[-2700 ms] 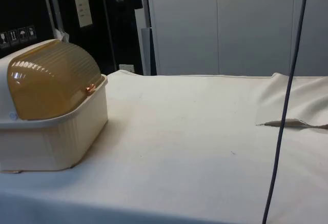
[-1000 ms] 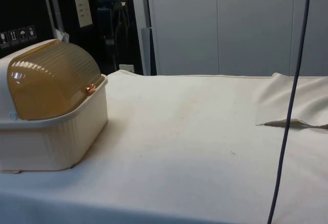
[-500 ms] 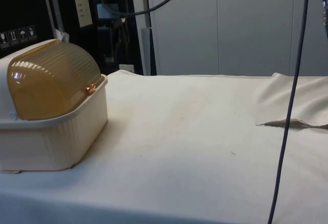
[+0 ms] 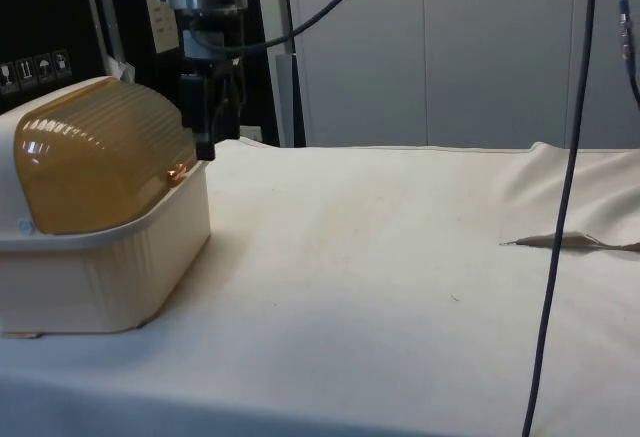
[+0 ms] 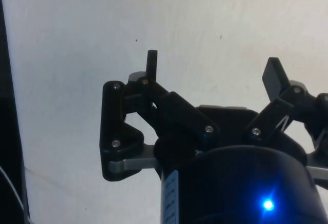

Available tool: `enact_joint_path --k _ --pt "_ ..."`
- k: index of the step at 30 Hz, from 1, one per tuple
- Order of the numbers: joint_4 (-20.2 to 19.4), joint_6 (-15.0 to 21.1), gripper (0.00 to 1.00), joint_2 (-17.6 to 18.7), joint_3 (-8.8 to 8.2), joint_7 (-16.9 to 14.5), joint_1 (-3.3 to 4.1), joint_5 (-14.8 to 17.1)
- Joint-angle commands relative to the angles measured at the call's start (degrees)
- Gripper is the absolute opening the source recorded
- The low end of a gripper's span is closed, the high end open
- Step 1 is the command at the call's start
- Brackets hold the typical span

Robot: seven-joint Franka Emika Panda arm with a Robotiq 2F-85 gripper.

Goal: Open the lid, then close it.

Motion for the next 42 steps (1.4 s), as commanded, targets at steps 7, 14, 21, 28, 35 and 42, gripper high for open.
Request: enact_joint_path --k 7,14,21,28,35,42 --pt "-0.1 3.3 1.0 1.2 0.0 0.2 -0.11 0.1" --pt "-0.3 6.0 1.0 2.2 -0.34 -0.4 -0.4 0.0" --pt "-0.8 8.7 1.0 3.0 -0.97 -1.7 -0.74 0.2" --pt "-1.0 9.3 1.0 3.5 -1.89 -2.6 -0.8 0.0" --pt "-2.4 12.9 1.0 3.0 -1.66 -4.9 -1.2 1.4" --pt "-3.7 15.1 0.67 2.5 -1.66 -4.8 -1.09 1.1"
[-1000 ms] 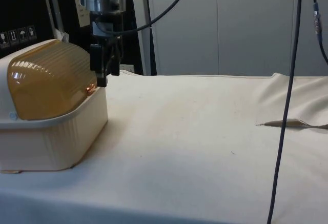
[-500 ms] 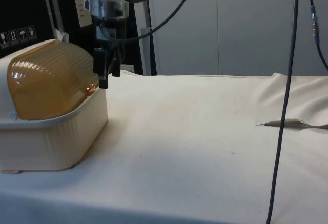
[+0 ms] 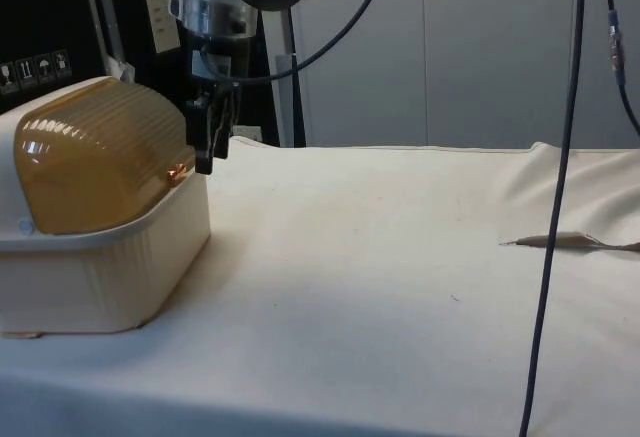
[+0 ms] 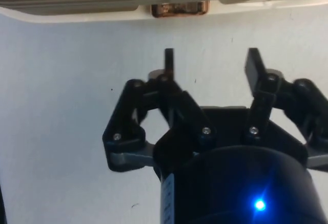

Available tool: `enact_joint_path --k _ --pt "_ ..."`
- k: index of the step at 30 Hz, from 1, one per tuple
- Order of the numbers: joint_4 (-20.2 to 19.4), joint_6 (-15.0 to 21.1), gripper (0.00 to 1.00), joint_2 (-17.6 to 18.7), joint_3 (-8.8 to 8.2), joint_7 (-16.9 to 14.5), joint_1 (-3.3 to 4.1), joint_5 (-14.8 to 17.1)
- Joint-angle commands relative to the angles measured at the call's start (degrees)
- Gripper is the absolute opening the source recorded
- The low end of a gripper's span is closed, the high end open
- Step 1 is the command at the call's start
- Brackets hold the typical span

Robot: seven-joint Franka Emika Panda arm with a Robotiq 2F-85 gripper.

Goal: Open the lid, then close it.

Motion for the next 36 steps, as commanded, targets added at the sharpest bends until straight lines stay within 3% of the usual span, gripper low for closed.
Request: enact_joint_path --k 1,5,6,13,15,21,22,25,36 --pt "-0.6 0.8 0.62 -0.4 0.17 -0.3 -0.06 0.2" --pt "-0.7 1.0 0.48 -0.5 0.17 -0.3 -0.06 0.2" --pt "-0.7 1.0 0.37 -0.5 0.17 -0.3 -0.06 0.2" --pt "-0.2 0.2 0.04 -0.2 0.06 -0.1 0.0 -0.1" --pt "-0.2 1.3 0.0 -0.1 0.17 0.1 0.17 -0.1" --pt "0.5 2.2 0.0 0.5 0.46 0.6 0.52 -0.2" --pt "0.2 1.5 0.0 0.2 0.57 0.2 0.29 -0.1" --pt "0.6 2.6 0.0 0.6 0.86 1.3 0.8 -0.5" --pt "0.9 3.3 0.0 1.7 2.23 1.1 0.57 0.6"
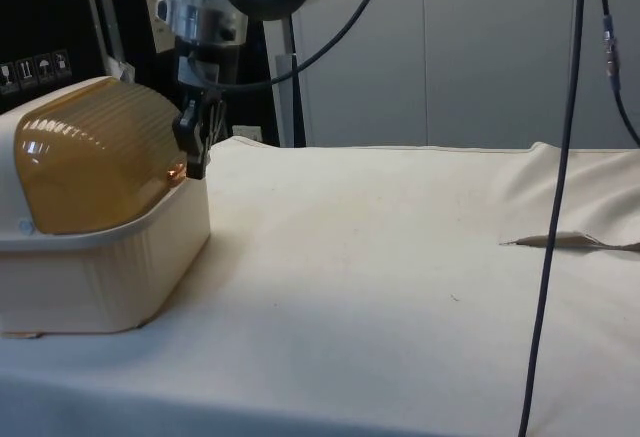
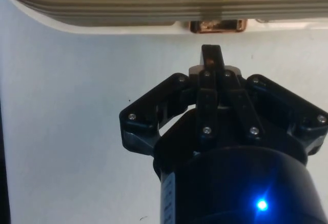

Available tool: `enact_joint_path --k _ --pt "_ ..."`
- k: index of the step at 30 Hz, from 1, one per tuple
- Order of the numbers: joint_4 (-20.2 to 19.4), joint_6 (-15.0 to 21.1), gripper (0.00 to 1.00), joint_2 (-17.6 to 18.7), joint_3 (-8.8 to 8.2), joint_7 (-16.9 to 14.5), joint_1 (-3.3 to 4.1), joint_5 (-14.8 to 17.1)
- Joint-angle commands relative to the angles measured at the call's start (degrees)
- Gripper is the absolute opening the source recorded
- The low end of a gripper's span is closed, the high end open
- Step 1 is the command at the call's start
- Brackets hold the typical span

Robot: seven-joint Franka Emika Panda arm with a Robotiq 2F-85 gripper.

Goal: Open the lid, then close it.

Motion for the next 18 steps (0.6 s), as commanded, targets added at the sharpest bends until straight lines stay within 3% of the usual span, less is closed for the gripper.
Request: enact_joint_path --k 1,18 --pt "0.2 0.7 0.0 0.4 0.46 -0.3 -0.23 0.7" --pt "2.9 0.9 0.0 2.1 0.11 -0.3 -0.23 0.3"
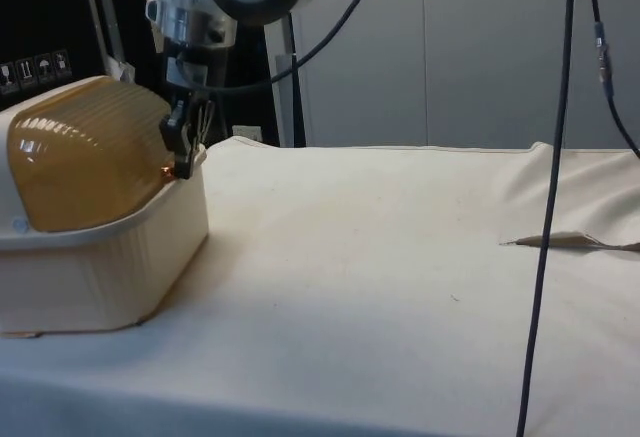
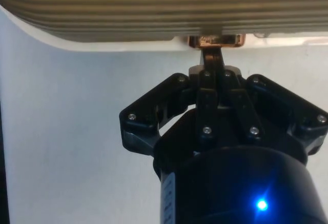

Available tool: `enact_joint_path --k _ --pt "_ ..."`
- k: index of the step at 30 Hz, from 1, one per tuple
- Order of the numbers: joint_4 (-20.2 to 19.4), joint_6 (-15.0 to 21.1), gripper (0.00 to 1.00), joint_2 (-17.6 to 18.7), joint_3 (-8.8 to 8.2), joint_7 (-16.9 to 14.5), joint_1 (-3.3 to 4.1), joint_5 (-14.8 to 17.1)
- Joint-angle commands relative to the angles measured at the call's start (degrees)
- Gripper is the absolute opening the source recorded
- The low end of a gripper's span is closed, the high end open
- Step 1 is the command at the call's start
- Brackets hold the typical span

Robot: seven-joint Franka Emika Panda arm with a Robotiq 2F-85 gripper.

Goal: Open the lid, then close it.

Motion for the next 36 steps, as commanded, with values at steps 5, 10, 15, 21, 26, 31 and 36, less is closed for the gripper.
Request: enact_joint_path --k 5,10,15,21,26,31,36 --pt "0.3 0.5 0.0 -0.6 -0.06 0.1 0.11 -0.2" --pt "0.3 0.5 0.0 -1.3 -0.23 0.2 0.23 -0.5" --pt "0.5 0.6 0.0 -2.2 -0.34 0.3 0.29 -0.9" --pt "0.5 0.9 0.0 -3.0 -0.34 0.5 0.34 -1.2" --pt "0.5 0.8 0.0 -3.5 0.0 -0.1 0.11 -0.7" --pt "1.0 2.9 0.0 -3.6 -0.29 0.4 0.46 -1.3" --pt "1.3 3.6 0.0 -3.6 -0.23 0.3 0.57 -1.2"
